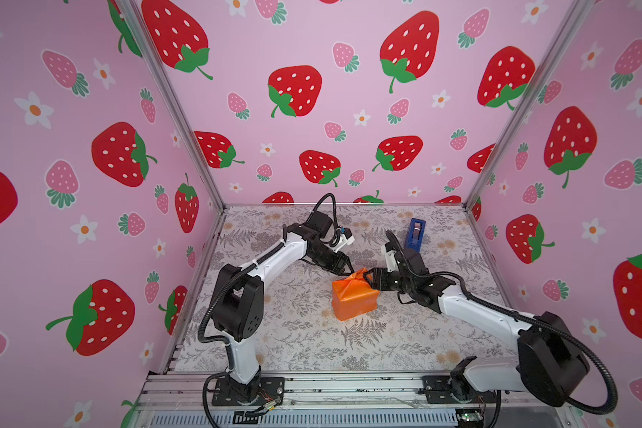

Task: Wrap a gift box in wrapping paper
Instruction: Fold the wrapping paper in the gift box.

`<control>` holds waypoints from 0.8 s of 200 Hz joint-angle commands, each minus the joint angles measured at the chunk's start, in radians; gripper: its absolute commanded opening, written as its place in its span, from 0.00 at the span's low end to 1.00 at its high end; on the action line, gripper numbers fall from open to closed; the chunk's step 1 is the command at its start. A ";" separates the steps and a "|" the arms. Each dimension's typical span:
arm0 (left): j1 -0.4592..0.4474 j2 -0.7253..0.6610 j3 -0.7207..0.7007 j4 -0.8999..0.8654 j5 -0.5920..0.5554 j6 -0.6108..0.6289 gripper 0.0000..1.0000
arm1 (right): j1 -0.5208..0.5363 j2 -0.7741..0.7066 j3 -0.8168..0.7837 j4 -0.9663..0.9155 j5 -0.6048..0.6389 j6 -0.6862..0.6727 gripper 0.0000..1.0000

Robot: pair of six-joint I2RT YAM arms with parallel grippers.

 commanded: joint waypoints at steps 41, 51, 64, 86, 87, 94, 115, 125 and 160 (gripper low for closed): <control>-0.017 0.001 -0.007 -0.042 0.001 0.031 0.53 | -0.010 -0.127 0.052 -0.263 -0.010 0.048 0.72; -0.017 0.002 -0.005 -0.046 -0.003 0.031 0.54 | -0.011 -0.152 0.043 -0.283 -0.036 0.063 0.72; -0.017 0.002 -0.003 -0.050 -0.005 0.033 0.53 | -0.012 -0.178 0.033 -0.293 -0.088 0.068 0.72; -0.017 0.002 -0.002 -0.053 -0.007 0.036 0.53 | -0.014 -0.194 0.056 -0.367 -0.169 0.059 0.69; -0.017 0.003 -0.002 -0.054 -0.007 0.037 0.53 | -0.014 -0.195 0.057 -0.371 -0.172 0.059 0.69; -0.017 0.005 -0.001 -0.055 -0.009 0.037 0.53 | -0.014 -0.198 0.062 -0.397 -0.203 0.060 0.69; -0.017 0.008 0.004 -0.056 -0.008 0.037 0.54 | -0.015 -0.208 0.030 -0.404 -0.310 0.094 0.69; -0.017 0.008 0.005 -0.057 -0.009 0.037 0.54 | -0.015 -0.228 -0.009 -0.359 -0.348 0.141 0.68; -0.017 0.002 0.003 -0.060 -0.007 0.040 0.54 | -0.015 -0.263 -0.154 -0.028 -0.449 0.361 0.69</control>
